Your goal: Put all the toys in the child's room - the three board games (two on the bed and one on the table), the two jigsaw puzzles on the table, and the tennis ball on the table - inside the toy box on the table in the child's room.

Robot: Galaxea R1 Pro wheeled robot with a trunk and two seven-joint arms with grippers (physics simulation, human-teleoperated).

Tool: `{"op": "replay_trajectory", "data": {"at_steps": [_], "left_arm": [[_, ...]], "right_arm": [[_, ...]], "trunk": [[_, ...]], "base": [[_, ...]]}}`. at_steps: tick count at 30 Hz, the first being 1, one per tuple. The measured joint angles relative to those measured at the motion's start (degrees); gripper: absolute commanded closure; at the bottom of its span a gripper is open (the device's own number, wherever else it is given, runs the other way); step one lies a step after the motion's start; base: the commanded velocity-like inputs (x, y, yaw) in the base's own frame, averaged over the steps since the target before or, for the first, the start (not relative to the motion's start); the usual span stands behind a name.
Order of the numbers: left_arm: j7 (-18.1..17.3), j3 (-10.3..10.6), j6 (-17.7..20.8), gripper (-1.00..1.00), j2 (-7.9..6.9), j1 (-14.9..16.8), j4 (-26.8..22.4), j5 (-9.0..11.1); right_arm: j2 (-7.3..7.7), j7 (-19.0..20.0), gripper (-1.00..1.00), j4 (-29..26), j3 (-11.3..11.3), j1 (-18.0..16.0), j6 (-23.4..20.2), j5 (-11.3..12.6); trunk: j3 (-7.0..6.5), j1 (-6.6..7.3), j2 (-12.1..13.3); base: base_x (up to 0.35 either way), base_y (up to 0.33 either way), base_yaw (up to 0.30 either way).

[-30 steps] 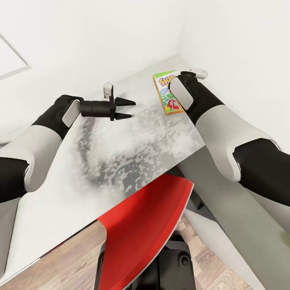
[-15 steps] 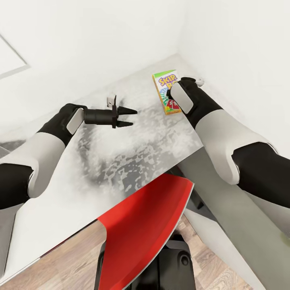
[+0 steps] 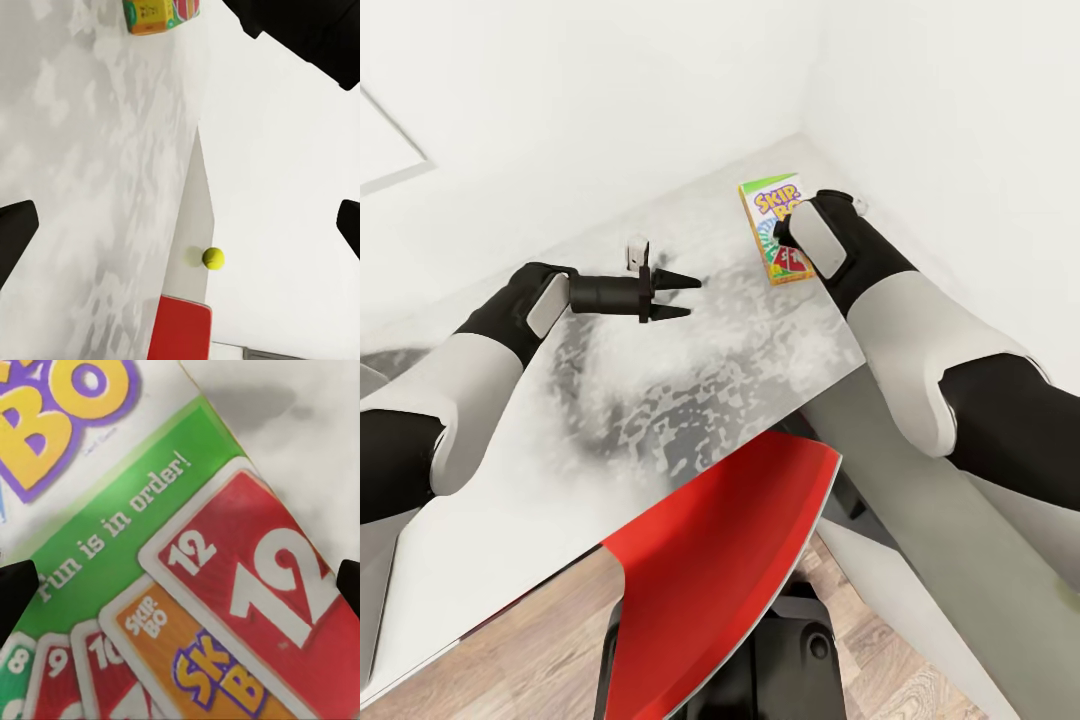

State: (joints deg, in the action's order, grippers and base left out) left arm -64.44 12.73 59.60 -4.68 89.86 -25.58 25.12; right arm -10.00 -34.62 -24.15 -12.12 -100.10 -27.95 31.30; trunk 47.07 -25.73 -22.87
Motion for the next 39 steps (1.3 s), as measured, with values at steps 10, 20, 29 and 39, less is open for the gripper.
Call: {"op": "replay_trajectory", "data": {"at_steps": [10, 20, 29, 39], "left_arm": [[-0.15, 0.0, -0.04, -1.0, 0.07, 0.4, 0.0, 0.04], [-0.11, 0.0, -0.06, -1.0, 0.09, 0.18, 0.0, -0.01], [-0.11, 0.0, -0.06, -1.0, 0.09, 0.14, 0.0, 0.02], [-0.1, 0.0, -0.09, -1.0, 0.08, 0.09, 0.0, -0.01]], "right_arm": [[0.0, -0.98, -1.0, 0.08, -0.98, -0.33, 1.0, 1.13], [0.0, -3.79, -1.0, -1.28, -4.61, -0.31, 3.84, 3.88], [0.0, -3.8, -1.0, -1.32, -4.62, -0.31, 3.82, 3.88], [0.0, -3.73, -1.0, -1.32, -4.64, -0.31, 3.84, 3.94]], "trunk": [[0.01, -0.02, 0.03], [0.01, -0.03, 0.04], [0.01, -0.03, 0.04], [0.01, -0.01, 0.03]], "base": [[0.0, 0.0, 0.0], [0.0, 0.0, 0.0], [0.0, 0.0, 0.0], [0.071, 0.0, 0.0]]}}
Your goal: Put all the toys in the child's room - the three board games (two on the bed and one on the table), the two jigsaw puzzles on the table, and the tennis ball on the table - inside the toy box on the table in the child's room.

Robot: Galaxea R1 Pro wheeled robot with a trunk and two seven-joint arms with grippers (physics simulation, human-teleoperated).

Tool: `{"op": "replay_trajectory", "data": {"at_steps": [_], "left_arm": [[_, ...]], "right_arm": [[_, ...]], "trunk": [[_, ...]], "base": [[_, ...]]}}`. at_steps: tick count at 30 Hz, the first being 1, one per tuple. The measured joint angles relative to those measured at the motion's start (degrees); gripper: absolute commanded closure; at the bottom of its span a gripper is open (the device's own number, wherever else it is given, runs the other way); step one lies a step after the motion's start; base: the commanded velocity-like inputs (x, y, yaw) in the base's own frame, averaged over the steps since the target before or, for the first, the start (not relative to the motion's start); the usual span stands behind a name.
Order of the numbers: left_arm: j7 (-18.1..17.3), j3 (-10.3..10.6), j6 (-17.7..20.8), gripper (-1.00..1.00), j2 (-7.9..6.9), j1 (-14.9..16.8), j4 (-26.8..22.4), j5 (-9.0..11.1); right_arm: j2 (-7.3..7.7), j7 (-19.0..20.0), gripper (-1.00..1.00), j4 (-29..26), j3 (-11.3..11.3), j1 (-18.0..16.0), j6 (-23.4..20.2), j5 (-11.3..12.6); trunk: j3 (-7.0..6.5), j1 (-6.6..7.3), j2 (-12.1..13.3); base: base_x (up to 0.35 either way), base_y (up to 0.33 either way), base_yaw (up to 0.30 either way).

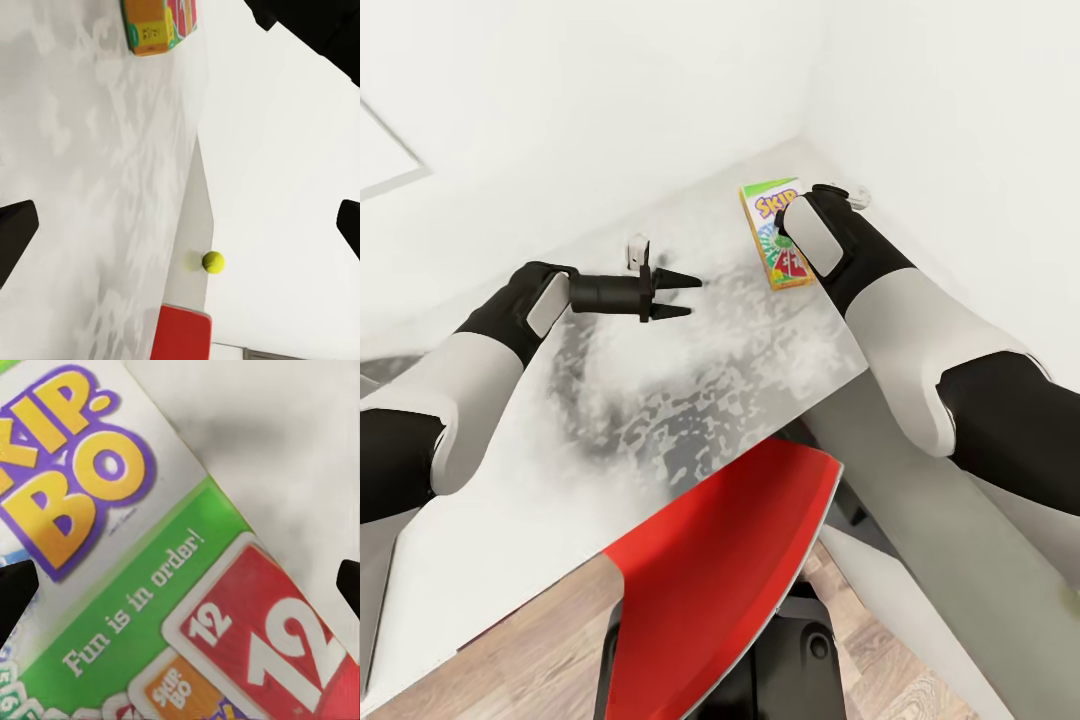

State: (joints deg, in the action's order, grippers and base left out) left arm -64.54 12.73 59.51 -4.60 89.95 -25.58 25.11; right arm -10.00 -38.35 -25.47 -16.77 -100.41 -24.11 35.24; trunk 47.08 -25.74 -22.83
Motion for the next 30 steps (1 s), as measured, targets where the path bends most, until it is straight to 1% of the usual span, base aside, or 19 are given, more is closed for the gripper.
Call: {"op": "replay_trajectory", "data": {"at_steps": [9, 14, 23, 30], "left_arm": [[0.0, 0.0, 0.0, -1.0, 0.01, 0.0, 0.0, -0.01], [0.0, 0.0, 0.0, -1.0, 0.0, 0.0, 0.0, -0.01], [0.0, 0.0, 0.0, -1.0, 0.01, 0.0, 0.0, -0.01], [0.0, 0.0, 0.0, -1.0, 0.0, 0.0, 0.0, 0.0]], "right_arm": [[0.0, 0.19, -1.0, 0.01, 0.02, 0.0, -0.07, 0.07], [0.0, 1.19, -1.0, 0.03, 0.08, 0.0, -0.16, 0.04], [0.0, 1.69, -1.0, 0.1, 0.11, 0.0, -0.19, 0.09], [0.0, 1.76, -1.0, 0.29, 0.17, 0.0, -0.32, 0.14]], "trunk": [[0.0, 0.0, 0.0], [0.0, -0.01, 0.0], [0.0, 0.0, 0.0], [0.0, -0.01, 0.0]], "base": [[0.115, 0.0, 0.0], [0.09, 0.0, 0.0], [0.117, 0.0, 0.0], [0.032, 0.0, 0.0]]}}
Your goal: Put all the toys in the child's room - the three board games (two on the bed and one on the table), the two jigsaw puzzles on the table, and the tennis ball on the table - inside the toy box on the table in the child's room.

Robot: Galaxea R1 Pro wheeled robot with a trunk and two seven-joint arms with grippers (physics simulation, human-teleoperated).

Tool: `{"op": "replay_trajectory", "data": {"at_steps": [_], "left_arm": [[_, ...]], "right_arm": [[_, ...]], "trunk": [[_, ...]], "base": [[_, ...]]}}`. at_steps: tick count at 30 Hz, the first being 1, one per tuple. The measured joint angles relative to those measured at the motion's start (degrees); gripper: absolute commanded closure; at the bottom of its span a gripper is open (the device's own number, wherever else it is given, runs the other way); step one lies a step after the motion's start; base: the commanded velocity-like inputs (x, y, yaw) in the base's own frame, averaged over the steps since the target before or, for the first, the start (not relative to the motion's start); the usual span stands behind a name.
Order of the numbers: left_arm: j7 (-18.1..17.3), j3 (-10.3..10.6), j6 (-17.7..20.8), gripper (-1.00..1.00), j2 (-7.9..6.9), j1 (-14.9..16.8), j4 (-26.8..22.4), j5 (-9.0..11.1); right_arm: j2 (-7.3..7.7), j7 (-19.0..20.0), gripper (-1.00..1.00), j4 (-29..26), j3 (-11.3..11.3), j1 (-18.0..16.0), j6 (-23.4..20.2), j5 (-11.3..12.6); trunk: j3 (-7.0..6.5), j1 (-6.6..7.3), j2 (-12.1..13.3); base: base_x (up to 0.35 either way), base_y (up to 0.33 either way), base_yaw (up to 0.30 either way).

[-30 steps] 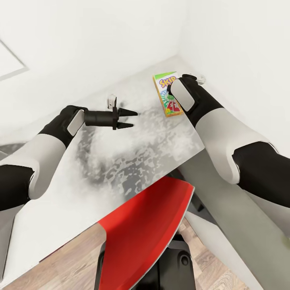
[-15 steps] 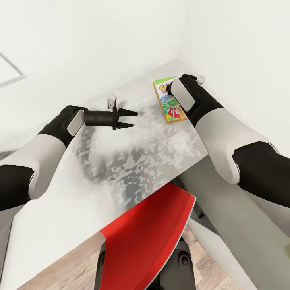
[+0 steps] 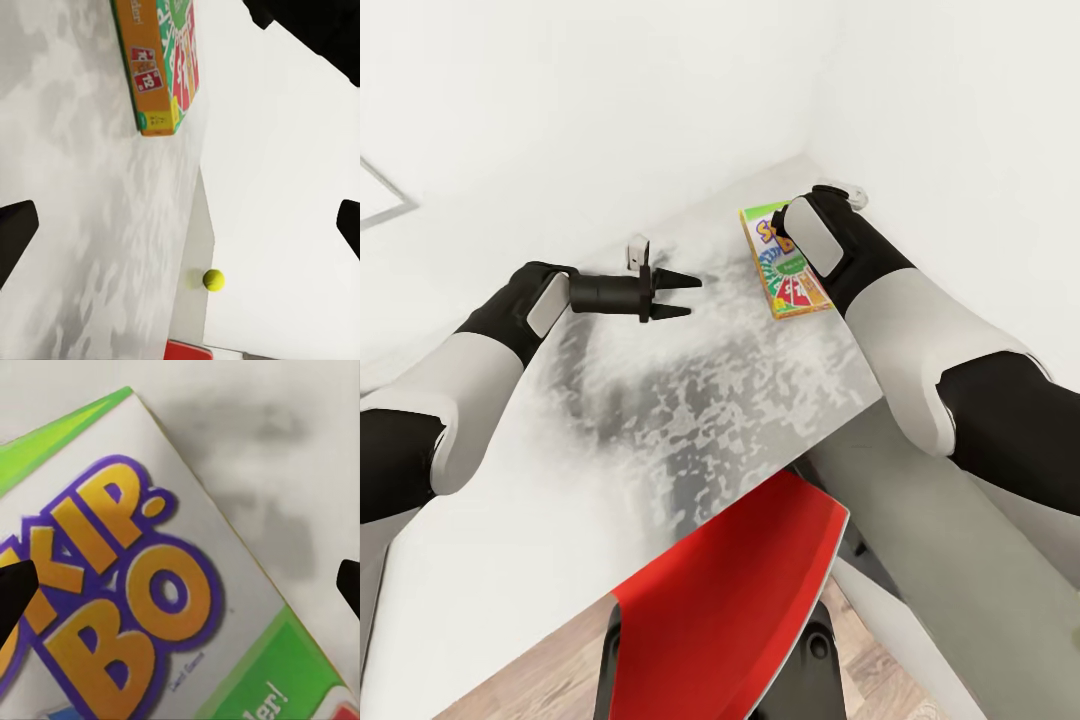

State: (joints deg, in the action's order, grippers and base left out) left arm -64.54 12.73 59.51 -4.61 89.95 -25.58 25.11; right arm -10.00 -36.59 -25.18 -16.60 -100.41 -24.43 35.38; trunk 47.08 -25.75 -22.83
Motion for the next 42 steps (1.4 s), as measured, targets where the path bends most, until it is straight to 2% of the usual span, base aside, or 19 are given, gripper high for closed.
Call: {"op": "replay_trajectory", "data": {"at_steps": [9, 13, 17, 42], "left_arm": [[0.0, 0.0, 0.0, -1.0, 0.01, -0.07, 0.0, 0.0], [0.0, 0.0, 0.0, -1.0, 0.01, -0.08, 0.0, 0.0], [-0.01, 0.0, 0.01, -1.0, 0.0, -0.11, -0.01, 0.01], [0.0, 0.0, 0.0, -1.0, 0.18, -0.11, 0.0, 0.01]], "right_arm": [[0.0, 0.23, -1.0, 0.63, 0.19, 0.0, -0.38, 0.05], [0.0, 1.79, -1.0, 2.17, 0.84, -0.01, -0.46, 0.0], [0.0, 3.03, -1.0, 2.58, 1.31, -0.05, -0.68, -1.43], [0.0, 3.36, -1.0, 2.57, 1.52, -0.04, -0.55, -1.02]], "trunk": [[0.0, 0.0, 0.0], [0.0, 0.0, 0.0], [-0.01, 0.02, -0.04], [-0.01, 0.01, -0.03]], "base": [[0.003, 0.0, 0.0], [0.0, 0.0, 0.0], [0.0, 0.0, 0.0], [-0.014, 0.0, 0.0]]}}
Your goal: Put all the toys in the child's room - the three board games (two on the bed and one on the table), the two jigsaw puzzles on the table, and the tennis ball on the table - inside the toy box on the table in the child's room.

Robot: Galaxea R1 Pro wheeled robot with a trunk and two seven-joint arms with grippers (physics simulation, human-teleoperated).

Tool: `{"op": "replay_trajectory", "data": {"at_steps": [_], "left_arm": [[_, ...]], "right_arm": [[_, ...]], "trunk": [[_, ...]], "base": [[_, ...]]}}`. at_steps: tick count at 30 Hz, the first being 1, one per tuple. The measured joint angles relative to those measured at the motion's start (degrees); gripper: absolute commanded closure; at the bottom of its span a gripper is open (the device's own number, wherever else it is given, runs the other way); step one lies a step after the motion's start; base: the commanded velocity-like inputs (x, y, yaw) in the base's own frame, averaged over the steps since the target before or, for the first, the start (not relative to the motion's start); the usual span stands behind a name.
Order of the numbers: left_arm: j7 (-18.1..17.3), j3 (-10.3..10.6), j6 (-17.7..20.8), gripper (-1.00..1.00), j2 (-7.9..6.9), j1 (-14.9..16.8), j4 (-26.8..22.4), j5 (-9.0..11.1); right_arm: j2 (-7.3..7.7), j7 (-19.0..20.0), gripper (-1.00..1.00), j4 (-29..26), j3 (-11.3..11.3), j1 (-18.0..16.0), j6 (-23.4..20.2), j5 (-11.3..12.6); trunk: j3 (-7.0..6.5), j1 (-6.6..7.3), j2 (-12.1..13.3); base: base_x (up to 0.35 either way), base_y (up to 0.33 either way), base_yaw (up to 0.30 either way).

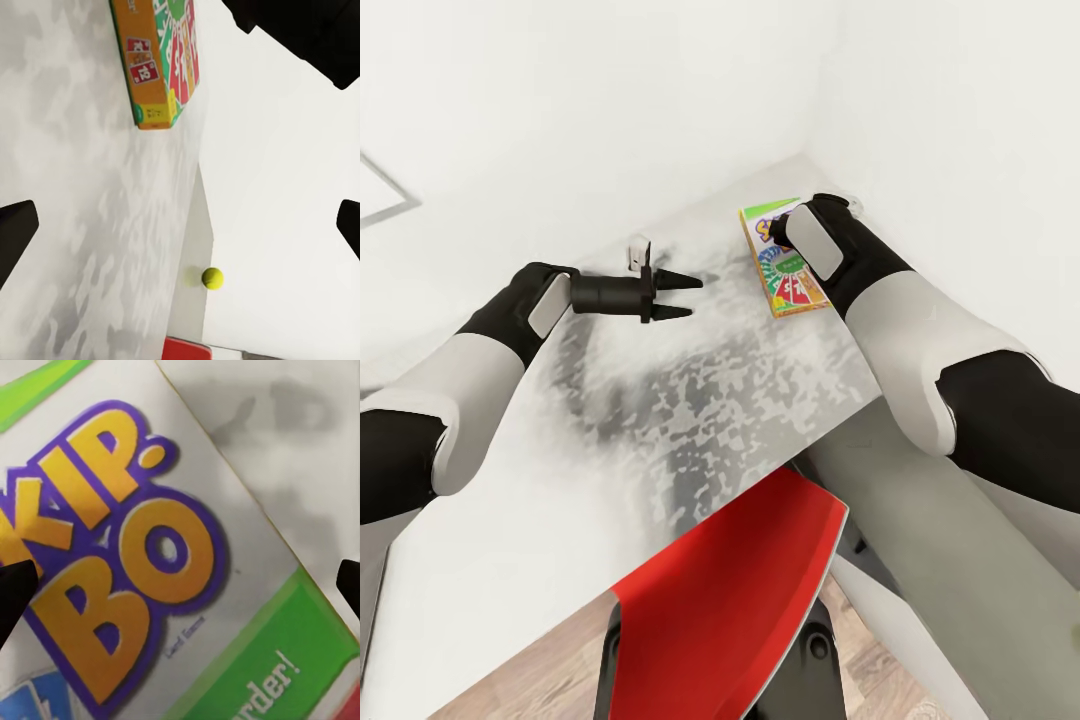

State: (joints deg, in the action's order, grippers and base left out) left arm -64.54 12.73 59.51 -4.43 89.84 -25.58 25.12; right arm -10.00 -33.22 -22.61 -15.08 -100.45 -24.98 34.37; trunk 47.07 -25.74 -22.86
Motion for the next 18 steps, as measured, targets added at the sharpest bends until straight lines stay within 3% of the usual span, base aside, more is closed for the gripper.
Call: {"op": "replay_trajectory", "data": {"at_steps": [18], "left_arm": [[0.04, 0.0, 0.0, -1.0, 0.01, -0.06, 0.0, 0.01]], "right_arm": [[0.0, -0.01, -1.0, -0.01, -0.06, 0.0, 0.0, -0.02]], "trunk": [[0.0, -0.01, 0.0]], "base": [[-0.042, 0.0, 0.0]]}}
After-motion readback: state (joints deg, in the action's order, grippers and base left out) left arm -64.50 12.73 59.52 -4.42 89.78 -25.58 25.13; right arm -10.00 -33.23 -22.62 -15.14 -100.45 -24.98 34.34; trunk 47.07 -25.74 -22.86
